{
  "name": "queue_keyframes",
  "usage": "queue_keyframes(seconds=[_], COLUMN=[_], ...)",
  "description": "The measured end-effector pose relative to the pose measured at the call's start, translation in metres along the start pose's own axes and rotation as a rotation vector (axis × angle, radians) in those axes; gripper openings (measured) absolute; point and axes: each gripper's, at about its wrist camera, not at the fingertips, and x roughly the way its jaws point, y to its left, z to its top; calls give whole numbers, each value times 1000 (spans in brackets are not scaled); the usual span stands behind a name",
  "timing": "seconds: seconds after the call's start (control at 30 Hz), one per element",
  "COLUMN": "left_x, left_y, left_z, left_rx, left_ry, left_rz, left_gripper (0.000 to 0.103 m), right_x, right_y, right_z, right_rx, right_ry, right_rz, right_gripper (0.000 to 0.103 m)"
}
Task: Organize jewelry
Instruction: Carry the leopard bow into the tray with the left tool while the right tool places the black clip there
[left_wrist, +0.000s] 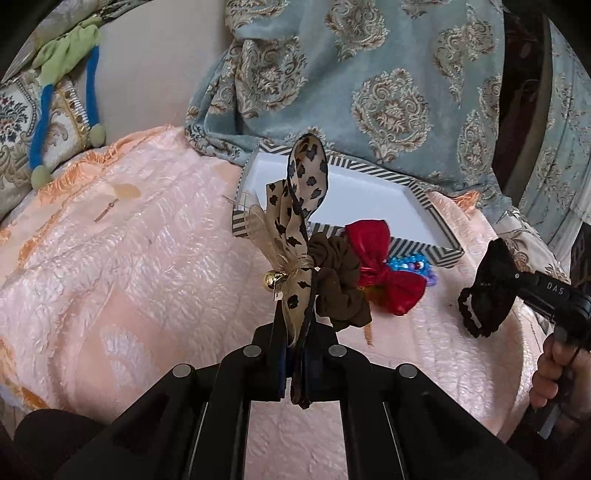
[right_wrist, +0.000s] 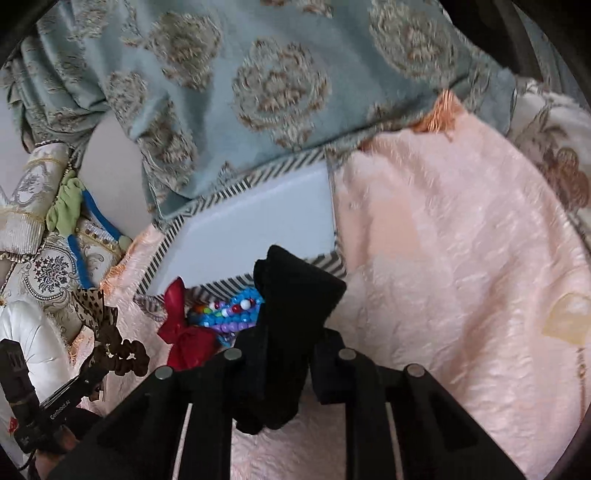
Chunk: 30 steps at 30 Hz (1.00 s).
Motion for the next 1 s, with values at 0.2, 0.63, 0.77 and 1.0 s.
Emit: queue_keyframes(seconds=[0.2, 0.63, 0.77, 1.0], left_x=[0, -6, 0, 37], left_y=[-1, -7, -11, -16], left_z=[2, 45, 72, 99], left_rx=[-4, 24, 34, 47], left_ry=[2, -67, -94, -76], left_rz=[3, -54, -51, -27], left_gripper=[0, 0, 0, 0], right_x=[4, -10, 19, 72], right_y=[10, 24, 54, 57], right_z=[0, 46, 75, 92], right_rx=[-217, -207, -279, -285], right_ry=[5, -102, -46, 27], right_rz=[-245, -204, -122, -131], right_gripper=[17, 15, 15, 15])
